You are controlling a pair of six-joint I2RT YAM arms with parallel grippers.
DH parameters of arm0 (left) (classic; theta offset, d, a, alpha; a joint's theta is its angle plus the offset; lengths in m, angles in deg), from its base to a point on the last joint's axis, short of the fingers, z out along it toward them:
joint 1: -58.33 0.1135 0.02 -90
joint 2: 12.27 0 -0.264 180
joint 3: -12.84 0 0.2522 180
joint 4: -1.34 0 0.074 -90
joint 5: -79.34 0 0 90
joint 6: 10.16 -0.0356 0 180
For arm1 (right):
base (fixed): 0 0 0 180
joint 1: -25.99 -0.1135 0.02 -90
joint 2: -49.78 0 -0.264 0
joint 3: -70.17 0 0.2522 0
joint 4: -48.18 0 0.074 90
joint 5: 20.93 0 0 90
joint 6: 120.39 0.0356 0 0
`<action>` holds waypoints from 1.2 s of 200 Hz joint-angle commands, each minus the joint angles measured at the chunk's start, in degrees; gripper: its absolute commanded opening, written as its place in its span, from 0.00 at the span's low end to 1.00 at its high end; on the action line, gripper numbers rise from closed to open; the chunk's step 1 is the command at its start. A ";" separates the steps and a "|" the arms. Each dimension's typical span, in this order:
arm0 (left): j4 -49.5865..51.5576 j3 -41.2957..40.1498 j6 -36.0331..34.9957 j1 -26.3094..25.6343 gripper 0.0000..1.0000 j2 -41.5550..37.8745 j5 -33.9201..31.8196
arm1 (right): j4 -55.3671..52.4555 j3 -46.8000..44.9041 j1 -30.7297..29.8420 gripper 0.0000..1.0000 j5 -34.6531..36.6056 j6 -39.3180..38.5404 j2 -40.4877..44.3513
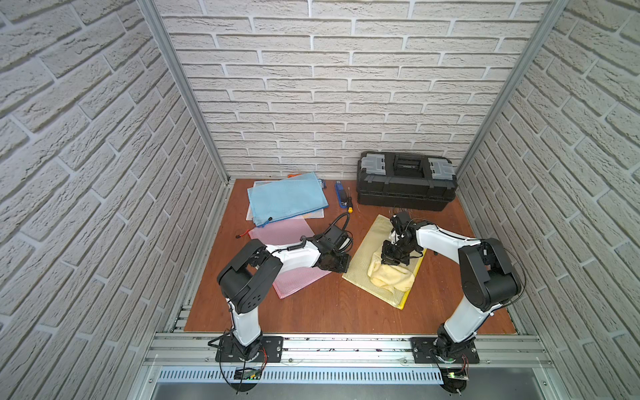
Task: Wipe the document bag
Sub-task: Move the document bag to the center of the board, then wipe the dirt from the document bag.
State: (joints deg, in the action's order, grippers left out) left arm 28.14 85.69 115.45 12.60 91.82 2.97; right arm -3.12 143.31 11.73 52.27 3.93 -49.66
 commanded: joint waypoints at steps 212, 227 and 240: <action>-0.14 -2.66 1.37 -2.19 0.00 -0.89 -1.06 | 0.72 16.32 -7.18 0.02 -6.67 4.04 -12.33; -0.21 -2.92 1.39 -2.18 0.00 -0.86 -1.12 | -0.47 19.66 -2.49 0.02 -7.09 2.78 -13.50; -0.29 -3.27 1.51 -2.07 0.00 -1.08 -1.29 | -1.88 23.00 1.20 0.02 -7.48 1.20 -15.96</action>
State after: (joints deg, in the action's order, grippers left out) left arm 27.00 84.33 117.03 10.59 91.29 2.88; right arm -2.64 161.47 6.14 44.36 8.61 -63.69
